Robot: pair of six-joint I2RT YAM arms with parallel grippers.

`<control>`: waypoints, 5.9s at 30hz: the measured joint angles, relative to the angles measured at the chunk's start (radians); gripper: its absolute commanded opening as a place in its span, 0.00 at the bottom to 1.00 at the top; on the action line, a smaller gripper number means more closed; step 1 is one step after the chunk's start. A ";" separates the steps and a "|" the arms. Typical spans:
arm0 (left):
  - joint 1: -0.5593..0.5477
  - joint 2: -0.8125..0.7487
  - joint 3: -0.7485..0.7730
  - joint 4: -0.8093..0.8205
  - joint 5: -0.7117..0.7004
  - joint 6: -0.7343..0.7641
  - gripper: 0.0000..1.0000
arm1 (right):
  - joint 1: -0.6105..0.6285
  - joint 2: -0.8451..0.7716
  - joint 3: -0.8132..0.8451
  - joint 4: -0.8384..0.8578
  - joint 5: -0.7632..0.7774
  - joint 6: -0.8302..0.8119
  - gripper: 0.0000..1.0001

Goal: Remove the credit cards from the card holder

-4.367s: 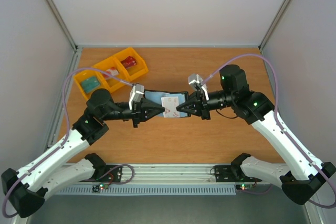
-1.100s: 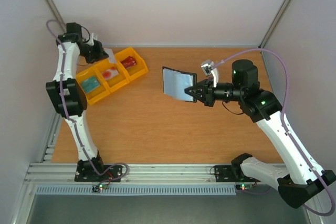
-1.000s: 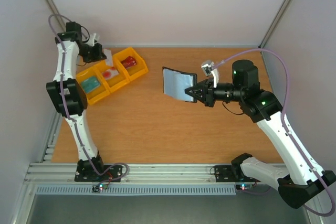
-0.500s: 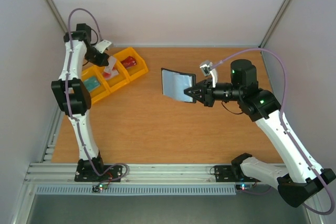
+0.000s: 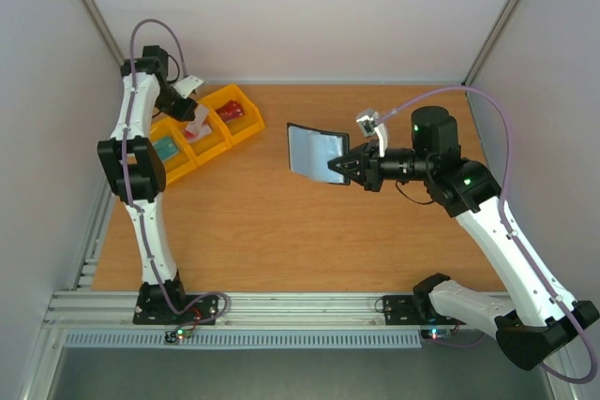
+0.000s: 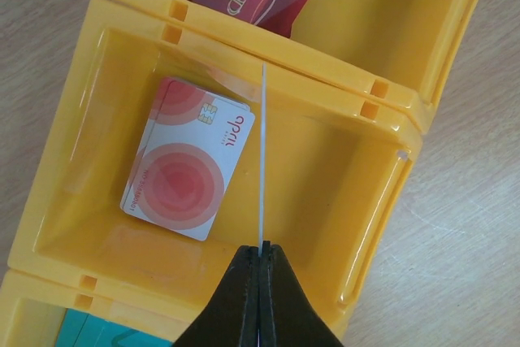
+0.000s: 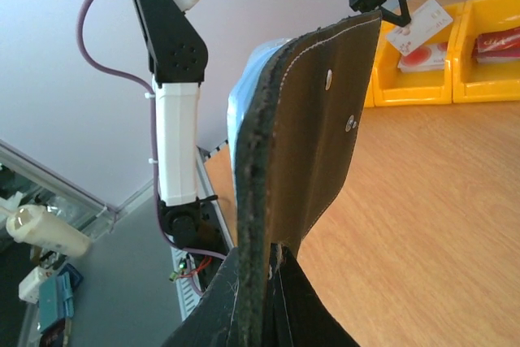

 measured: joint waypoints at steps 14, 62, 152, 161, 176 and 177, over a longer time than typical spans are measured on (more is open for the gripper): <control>0.003 0.008 -0.009 0.065 0.000 -0.173 0.00 | 0.000 0.000 0.000 0.000 -0.010 -0.005 0.01; 0.029 -0.257 -0.845 0.999 0.077 -1.756 0.00 | 0.000 -0.011 0.005 0.000 0.002 0.028 0.01; -0.182 -0.248 -0.712 0.801 -0.643 0.273 0.00 | 0.003 -0.014 0.023 -0.039 -0.025 0.010 0.01; -0.186 -0.243 -0.689 0.814 -0.670 0.277 0.00 | 0.005 -0.011 0.023 -0.045 0.000 0.010 0.01; -0.186 -0.342 -0.472 0.589 -0.539 0.044 0.00 | 0.006 0.206 -0.037 -0.117 0.117 0.115 0.01; -0.186 -0.351 -0.459 0.571 -0.524 0.031 0.00 | 0.005 0.217 -0.037 -0.121 0.115 0.118 0.01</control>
